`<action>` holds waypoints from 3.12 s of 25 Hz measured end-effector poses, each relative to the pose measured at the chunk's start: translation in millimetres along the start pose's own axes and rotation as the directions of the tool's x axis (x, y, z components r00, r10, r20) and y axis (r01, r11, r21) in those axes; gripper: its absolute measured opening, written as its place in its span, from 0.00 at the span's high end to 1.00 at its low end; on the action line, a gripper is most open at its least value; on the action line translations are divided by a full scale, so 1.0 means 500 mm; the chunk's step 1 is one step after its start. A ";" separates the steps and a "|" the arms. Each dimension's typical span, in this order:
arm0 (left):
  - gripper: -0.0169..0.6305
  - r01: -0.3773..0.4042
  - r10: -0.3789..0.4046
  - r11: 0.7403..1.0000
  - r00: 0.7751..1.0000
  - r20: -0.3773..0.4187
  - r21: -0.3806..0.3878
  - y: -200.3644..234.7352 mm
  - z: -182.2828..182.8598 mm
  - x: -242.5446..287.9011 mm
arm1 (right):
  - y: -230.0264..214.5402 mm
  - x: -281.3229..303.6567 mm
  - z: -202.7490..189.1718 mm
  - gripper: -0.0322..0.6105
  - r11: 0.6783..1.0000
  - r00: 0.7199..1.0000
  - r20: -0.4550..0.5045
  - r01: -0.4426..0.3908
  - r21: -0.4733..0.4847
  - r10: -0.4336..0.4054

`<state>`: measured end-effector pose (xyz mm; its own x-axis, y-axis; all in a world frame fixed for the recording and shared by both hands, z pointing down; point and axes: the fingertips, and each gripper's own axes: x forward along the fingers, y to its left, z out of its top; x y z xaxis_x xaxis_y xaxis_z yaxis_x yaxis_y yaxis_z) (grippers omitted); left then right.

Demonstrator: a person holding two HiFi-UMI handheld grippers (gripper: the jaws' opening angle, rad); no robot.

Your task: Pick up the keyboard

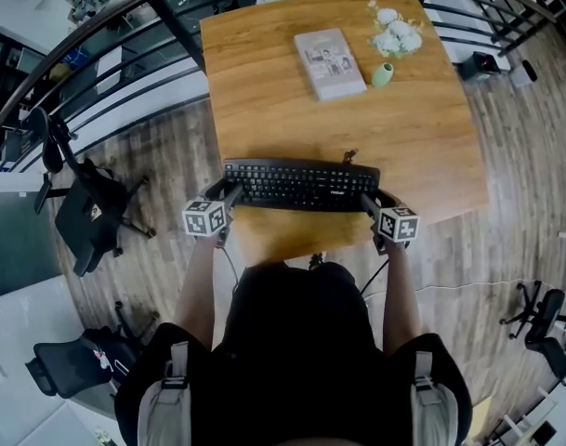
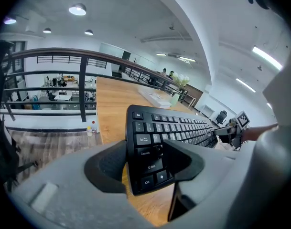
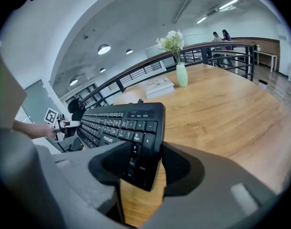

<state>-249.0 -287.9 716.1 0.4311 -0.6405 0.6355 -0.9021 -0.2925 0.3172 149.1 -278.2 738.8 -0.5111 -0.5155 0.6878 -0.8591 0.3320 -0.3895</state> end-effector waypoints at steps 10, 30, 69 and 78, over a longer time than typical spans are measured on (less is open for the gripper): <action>0.60 -0.037 0.036 0.999 0.994 0.098 -0.001 -0.046 0.025 -0.080 | 0.024 -0.061 0.050 0.64 0.997 0.997 0.073 0.001 -0.074 0.004; 0.60 -0.071 0.057 0.996 0.970 0.237 0.049 -0.135 0.076 -0.198 | 0.073 -0.205 0.117 0.63 0.983 0.978 0.210 0.019 -0.185 0.021; 0.60 -0.157 0.106 0.984 0.898 0.427 0.085 -0.248 0.171 -0.321 | 0.095 -0.330 0.217 0.63 0.959 0.945 0.319 0.021 -0.284 0.074; 0.60 -0.160 0.108 0.984 0.894 0.434 0.084 -0.266 0.173 -0.318 | 0.082 -0.343 0.222 0.63 0.957 0.943 0.324 0.025 -0.288 0.073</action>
<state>-199.1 -208.8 512.1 0.2802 -0.9128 0.2972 -0.9577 -0.2447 0.1514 198.3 -263.9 536.9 -0.5535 -0.7178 0.4224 -0.8272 0.5327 -0.1787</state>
